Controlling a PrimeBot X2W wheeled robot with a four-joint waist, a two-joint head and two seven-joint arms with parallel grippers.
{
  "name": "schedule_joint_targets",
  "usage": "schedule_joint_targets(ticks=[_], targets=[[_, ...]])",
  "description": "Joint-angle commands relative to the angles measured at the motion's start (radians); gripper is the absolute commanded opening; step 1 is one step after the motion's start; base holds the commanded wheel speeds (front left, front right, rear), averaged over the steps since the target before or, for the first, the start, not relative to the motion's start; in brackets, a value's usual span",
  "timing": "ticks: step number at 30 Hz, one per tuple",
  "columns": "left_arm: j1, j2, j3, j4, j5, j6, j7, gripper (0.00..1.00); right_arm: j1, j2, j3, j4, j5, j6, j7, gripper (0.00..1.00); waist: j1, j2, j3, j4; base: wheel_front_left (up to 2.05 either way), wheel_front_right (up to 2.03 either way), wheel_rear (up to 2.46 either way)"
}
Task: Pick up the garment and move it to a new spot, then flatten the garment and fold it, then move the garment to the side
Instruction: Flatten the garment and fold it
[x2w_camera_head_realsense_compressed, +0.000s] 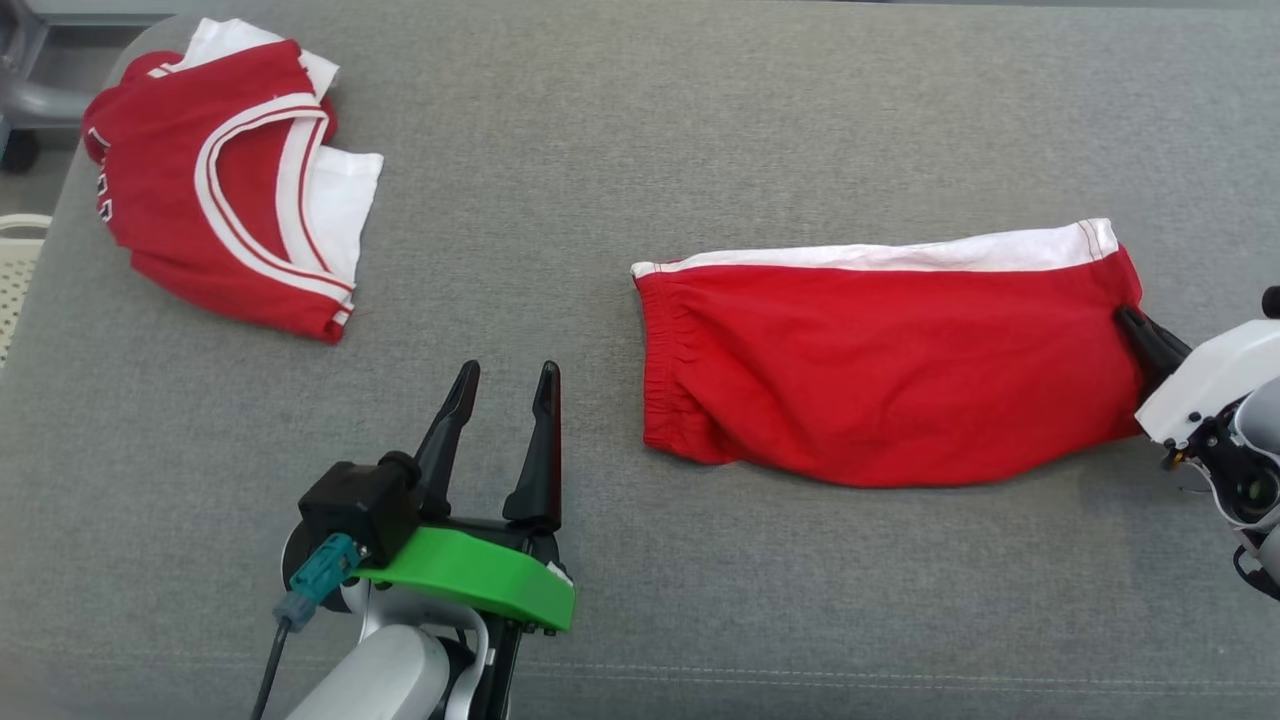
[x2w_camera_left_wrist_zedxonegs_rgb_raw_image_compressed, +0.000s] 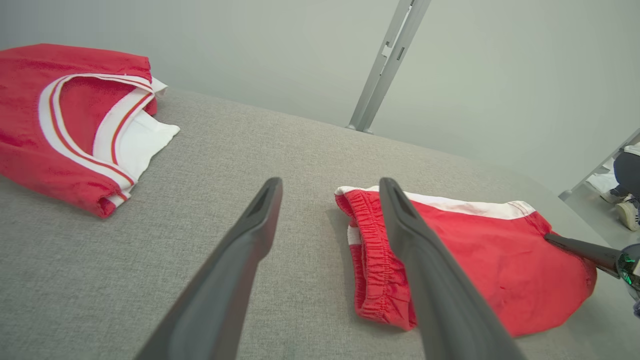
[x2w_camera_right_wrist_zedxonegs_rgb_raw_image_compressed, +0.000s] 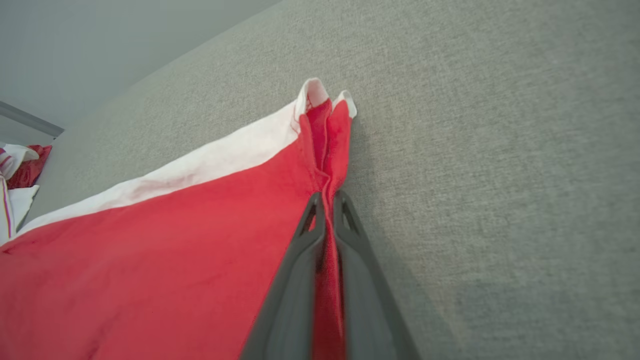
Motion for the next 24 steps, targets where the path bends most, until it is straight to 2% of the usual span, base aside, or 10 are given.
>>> schedule_joint_targets(ticks=[1, 10, 24], targets=[[0.013, 0.013, 0.003, -0.007, 0.006, -0.004, 0.001, 1.0, 0.021, 0.001, -0.006, 0.0, 0.004, -0.001, -0.024, 0.0, 0.0, -0.0001, -0.018, -0.048, 0.0, 0.0, 0.0], [0.022, 0.029, 0.008, -0.007, 0.025, 0.014, -0.004, 1.0, 0.077, 0.052, -0.029, 0.031, -0.013, -0.001, -0.151, 0.0, 0.0, -0.0001, -0.038, -0.096, 0.0, 0.0, 0.0], [0.033, 0.032, 0.011, -0.002, 0.007, 0.018, 0.0, 1.0, 0.026, 0.092, -0.039, 0.041, -0.029, -0.001, -0.159, 0.0, 0.0, -0.0001, -0.061, -0.092, 0.0, 0.0, 0.0]])
